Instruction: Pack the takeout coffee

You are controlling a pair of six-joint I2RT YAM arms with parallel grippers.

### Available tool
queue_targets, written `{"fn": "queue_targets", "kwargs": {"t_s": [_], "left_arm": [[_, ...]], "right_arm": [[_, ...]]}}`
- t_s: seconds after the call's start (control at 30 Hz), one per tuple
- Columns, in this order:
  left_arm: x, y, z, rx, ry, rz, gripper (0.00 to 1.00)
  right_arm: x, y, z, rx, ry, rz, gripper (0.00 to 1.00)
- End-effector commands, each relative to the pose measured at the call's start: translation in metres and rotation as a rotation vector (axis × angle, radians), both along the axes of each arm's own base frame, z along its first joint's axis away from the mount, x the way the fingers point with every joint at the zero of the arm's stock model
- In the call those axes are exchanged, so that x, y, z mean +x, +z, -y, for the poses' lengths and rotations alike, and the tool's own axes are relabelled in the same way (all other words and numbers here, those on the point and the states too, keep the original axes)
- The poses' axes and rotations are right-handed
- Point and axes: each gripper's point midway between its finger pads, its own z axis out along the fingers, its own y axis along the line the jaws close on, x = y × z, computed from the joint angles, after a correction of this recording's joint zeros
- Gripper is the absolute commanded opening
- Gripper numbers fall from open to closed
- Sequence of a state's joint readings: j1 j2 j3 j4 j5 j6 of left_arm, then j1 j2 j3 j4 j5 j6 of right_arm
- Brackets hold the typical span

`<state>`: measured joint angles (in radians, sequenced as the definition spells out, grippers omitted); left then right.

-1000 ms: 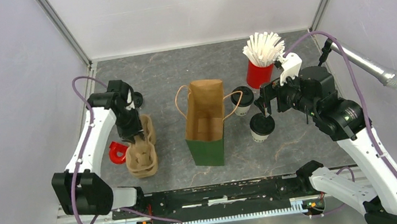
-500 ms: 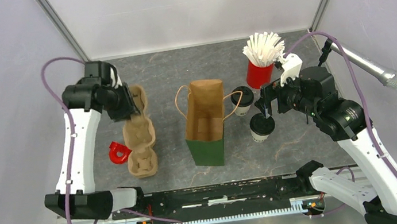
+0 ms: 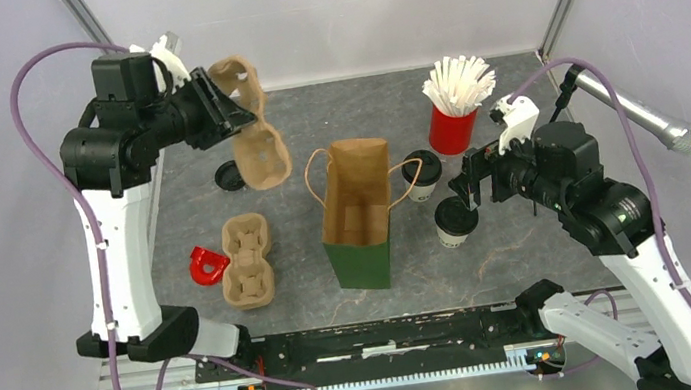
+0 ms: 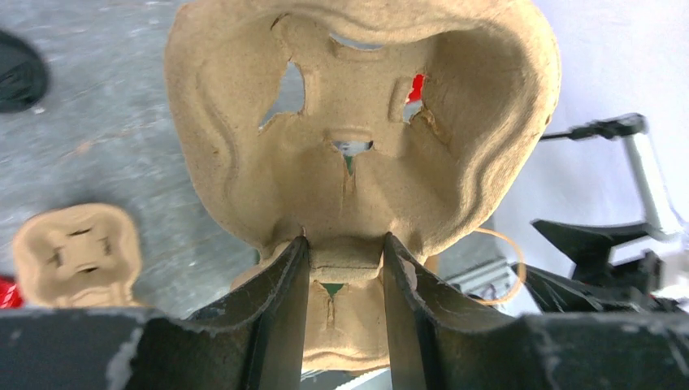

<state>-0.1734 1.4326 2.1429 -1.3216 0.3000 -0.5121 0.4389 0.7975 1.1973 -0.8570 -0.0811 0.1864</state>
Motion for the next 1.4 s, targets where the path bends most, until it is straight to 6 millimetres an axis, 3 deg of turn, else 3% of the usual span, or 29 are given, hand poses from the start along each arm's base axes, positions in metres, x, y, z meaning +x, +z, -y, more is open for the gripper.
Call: {"fn": "queue_targets", "kwargs": {"t_s": [0.0, 0.43, 0.53, 0.6, 0.73, 1.0, 1.37], "left_arm": [[-0.009, 0.049, 0.043, -0.149, -0.106, 0.095, 0.28], [-0.068, 0.11, 0.116, -0.365, -0.353, 0.195, 0.27], [-0.077, 0.115, 0.134, -0.418, -0.409, 0.191, 0.27], [-0.078, 0.105, 0.144, -0.407, -0.43, 0.166, 0.27], [-0.067, 0.061, 0.157, -0.32, -0.413, 0.093, 0.27], [-0.046, 0.002, 0.166, -0.16, -0.365, -0.04, 0.26], [-0.037, -0.048, 0.171, -0.005, -0.35, -0.157, 0.27]], "right_arm": [[-0.006, 0.024, 0.006, 0.035, -0.027, 0.051, 0.95], [-0.018, 0.029, 0.011, 0.05, -0.04, 0.05, 0.95], [-0.018, 0.029, 0.012, 0.05, -0.04, 0.049, 0.95], [-0.018, 0.029, 0.012, 0.05, -0.041, 0.048, 0.95], [-0.018, 0.032, 0.011, 0.056, -0.04, 0.055, 0.95], [-0.015, 0.029, 0.014, 0.032, -0.054, 0.043, 0.95], [-0.015, 0.024, 0.014, 0.013, -0.042, 0.041, 0.96]]}}
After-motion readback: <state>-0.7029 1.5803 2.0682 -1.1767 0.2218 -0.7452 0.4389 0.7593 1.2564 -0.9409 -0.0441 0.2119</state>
